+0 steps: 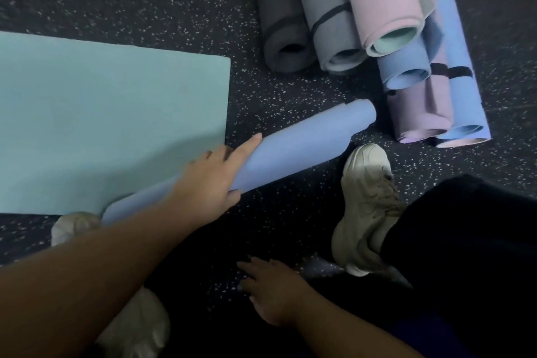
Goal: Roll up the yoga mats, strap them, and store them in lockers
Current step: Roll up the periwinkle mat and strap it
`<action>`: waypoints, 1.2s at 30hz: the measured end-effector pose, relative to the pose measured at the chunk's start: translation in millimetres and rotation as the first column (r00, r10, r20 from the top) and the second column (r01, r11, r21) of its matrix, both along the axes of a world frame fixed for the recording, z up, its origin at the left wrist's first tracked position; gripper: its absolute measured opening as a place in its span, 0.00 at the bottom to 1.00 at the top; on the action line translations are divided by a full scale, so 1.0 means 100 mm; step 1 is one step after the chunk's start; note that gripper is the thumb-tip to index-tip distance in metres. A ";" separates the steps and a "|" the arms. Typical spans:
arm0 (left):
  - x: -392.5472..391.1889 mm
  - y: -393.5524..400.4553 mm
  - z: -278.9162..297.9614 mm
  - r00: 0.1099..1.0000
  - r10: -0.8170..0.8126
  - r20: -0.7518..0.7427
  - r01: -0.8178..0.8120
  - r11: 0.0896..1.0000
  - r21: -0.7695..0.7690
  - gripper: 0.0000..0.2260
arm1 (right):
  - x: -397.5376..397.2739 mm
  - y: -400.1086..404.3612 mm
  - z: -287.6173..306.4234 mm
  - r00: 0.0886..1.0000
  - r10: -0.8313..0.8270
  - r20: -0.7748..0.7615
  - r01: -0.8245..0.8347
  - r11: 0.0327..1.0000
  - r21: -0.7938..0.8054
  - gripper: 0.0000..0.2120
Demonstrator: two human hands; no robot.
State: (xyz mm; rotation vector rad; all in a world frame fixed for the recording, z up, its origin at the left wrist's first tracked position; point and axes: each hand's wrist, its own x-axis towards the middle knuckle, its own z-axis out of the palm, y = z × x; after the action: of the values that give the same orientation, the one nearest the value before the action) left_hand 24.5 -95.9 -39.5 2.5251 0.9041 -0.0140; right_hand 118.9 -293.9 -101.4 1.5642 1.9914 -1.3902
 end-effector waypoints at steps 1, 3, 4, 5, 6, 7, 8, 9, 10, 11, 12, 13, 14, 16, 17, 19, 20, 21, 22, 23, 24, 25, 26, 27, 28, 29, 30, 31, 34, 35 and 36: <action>0.00 0.01 0.00 1.000 -0.005 -0.003 0.005 1.000 -0.003 0.46 | -0.03 0.02 -0.02 0.998 0.056 -0.015 -0.056 0.998 -0.024 0.20; -0.01 0.03 0.01 1.000 -0.004 -0.011 0.003 1.000 -0.011 0.46 | -0.10 0.03 -0.06 0.990 0.140 -0.030 -0.142 0.988 -0.063 0.19; -0.02 0.04 0.01 1.000 0.000 -0.018 -0.001 1.000 -0.015 0.44 | -0.13 0.03 -0.08 0.985 0.166 -0.035 -0.168 0.983 -0.074 0.19; -0.02 0.05 0.02 1.000 0.009 -0.025 -0.009 1.000 -0.017 0.44 | -0.16 0.03 -0.08 0.982 0.186 -0.040 -0.189 0.979 -0.082 0.19; -0.03 0.05 0.03 0.999 0.019 -0.034 -0.020 1.000 -0.021 0.43 | -0.19 0.02 -0.09 0.977 0.209 -0.043 -0.212 0.973 -0.088 0.19; -0.03 0.07 0.04 0.999 0.029 -0.038 -0.030 0.999 -0.029 0.43 | -0.21 0.02 -0.10 0.970 0.237 -0.043 -0.240 0.967 -0.089 0.19; -0.06 0.07 0.04 0.998 0.039 -0.041 -0.041 0.998 -0.040 0.42 | -0.24 0.02 -0.12 0.961 0.275 -0.034 -0.277 0.957 -0.086 0.19; -0.06 0.08 0.06 0.998 0.044 -0.038 -0.046 0.998 -0.047 0.42 | -0.25 0.01 -0.12 0.951 0.309 -0.013 -0.309 0.948 -0.072 0.19; -0.07 0.08 0.07 0.998 0.048 -0.041 -0.051 0.997 -0.055 0.42 | -0.27 0.00 -0.13 0.941 0.338 0.008 -0.337 0.940 -0.052 0.20; -0.09 0.09 0.08 0.998 0.054 -0.044 -0.057 0.996 -0.065 0.41 | -0.30 -0.01 -0.13 0.934 0.357 0.027 -0.356 0.934 -0.037 0.21; -0.10 0.09 0.09 0.997 0.058 -0.048 -0.062 0.995 -0.076 0.41 | -0.33 -0.01 -0.13 0.930 0.364 0.041 -0.363 0.931 -0.031 0.22; -0.11 0.09 0.11 0.997 0.063 -0.050 -0.068 0.994 -0.087 0.41 | -0.35 -0.02 -0.11 0.931 0.362 0.047 -0.361 0.932 -0.029 0.23; -0.12 0.09 0.12 0.996 0.069 -0.052 -0.073 0.992 -0.098 0.41 | -0.37 -0.02 -0.10 0.933 0.356 0.043 -0.355 0.934 -0.026 0.24; -0.14 0.10 0.15 0.995 0.082 -0.056 -0.088 0.989 -0.120 0.41 | -0.39 -0.01 -0.05 0.935 0.353 0.019 -0.353 0.936 -0.010 0.24; -0.14 0.10 0.16 0.994 0.092 -0.058 -0.099 0.986 -0.131 0.41 | -0.39 -0.01 -0.04 0.937 0.349 0.001 -0.349 0.937 0.004 0.23; -0.16 0.11 0.17 0.992 0.113 -0.064 -0.122 0.981 -0.153 0.41 | -0.41 -0.02 -0.03 0.941 0.338 -0.032 -0.337 0.941 0.025 0.21; -0.17 0.11 0.16 0.991 0.118 -0.068 -0.128 0.979 -0.160 0.41 | -0.41 -0.03 -0.03 0.939 0.342 -0.044 -0.342 0.939 0.025 0.20; -0.18 0.11 0.17 0.990 0.122 -0.070 -0.132 0.977 -0.165 0.41 | -0.42 -0.06 -0.04 0.932 0.359 -0.047 -0.359 0.933 0.018 0.19; -0.19 0.11 0.17 0.990 0.126 -0.070 -0.136 0.976 -0.172 0.41 | -0.42 -0.08 -0.04 0.922 0.386 -0.035 -0.386 0.922 0.005 0.19; -0.20 0.12 0.17 0.989 0.130 -0.069 -0.141 0.974 -0.179 0.41 | -0.43 -0.11 -0.05 0.910 0.414 -0.008 -0.414 0.910 -0.011 0.19; -0.20 0.12 0.17 0.989 0.133 -0.068 -0.144 0.972 -0.186 0.41 | -0.43 -0.14 -0.05 0.900 0.435 0.028 -0.435 0.900 -0.026 0.20; -0.20 0.12 0.18 0.989 0.134 -0.068 -0.145 0.972 -0.187 0.42 | -0.44 -0.17 -0.05 0.896 0.439 0.064 -0.437 0.898 -0.039 0.22; -0.20 0.11 0.18 0.989 0.134 -0.069 -0.145 0.972 -0.186 0.42 | -0.44 -0.18 -0.05 0.898 0.430 0.091 -0.427 0.903 -0.050 0.24; -0.20 0.11 0.18 0.989 0.132 -0.072 -0.143 0.972 -0.185 0.42 | -0.44 -0.18 -0.04 0.905 0.412 0.107 -0.408 0.911 -0.057 0.25; -0.19 0.10 0.18 0.989 0.130 -0.074 -0.141 0.972 -0.187 0.42 | -0.44 -0.17 -0.02 0.914 0.388 0.120 -0.383 0.922 -0.061 0.25; -0.19 0.10 0.19 0.989 0.128 -0.075 -0.140 0.972 -0.188 0.42 | -0.43 -0.15 -0.01 0.922 0.362 0.136 -0.357 0.932 -0.061 0.26; -0.19 0.09 0.19 0.989 0.126 -0.075 -0.138 0.972 -0.188 0.42 | -0.40 -0.12 0.01 0.925 0.343 0.161 -0.338 0.939 -0.057 0.27; -0.19 0.08 0.20 0.990 0.123 -0.074 -0.135 0.973 -0.187 0.41 | -0.37 -0.09 0.02 0.925 0.327 0.194 -0.324 0.945 -0.048 0.27; -0.19 0.06 0.26 0.991 0.116 -0.066 -0.127 0.975 -0.184 0.42 | -0.22 0.05 0.05 0.949 0.180 0.261 -0.186 0.983 -0.003 0.27; -0.19 0.05 0.29 0.991 0.117 -0.061 -0.127 0.975 -0.181 0.42 | -0.15 0.11 0.08 0.959 0.104 0.265 -0.113 0.994 0.016 0.27; -0.19 0.04 0.32 0.991 0.119 -0.058 -0.127 0.976 -0.177 0.42 | -0.08 0.16 0.10 0.964 0.037 0.265 -0.048 0.998 0.034 0.26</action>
State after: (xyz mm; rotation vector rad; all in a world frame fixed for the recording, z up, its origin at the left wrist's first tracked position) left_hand 5.5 -91.4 -7.2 2.3071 1.0282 -0.1117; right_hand 111.0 -278.2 -91.1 1.6178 1.8905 -1.0672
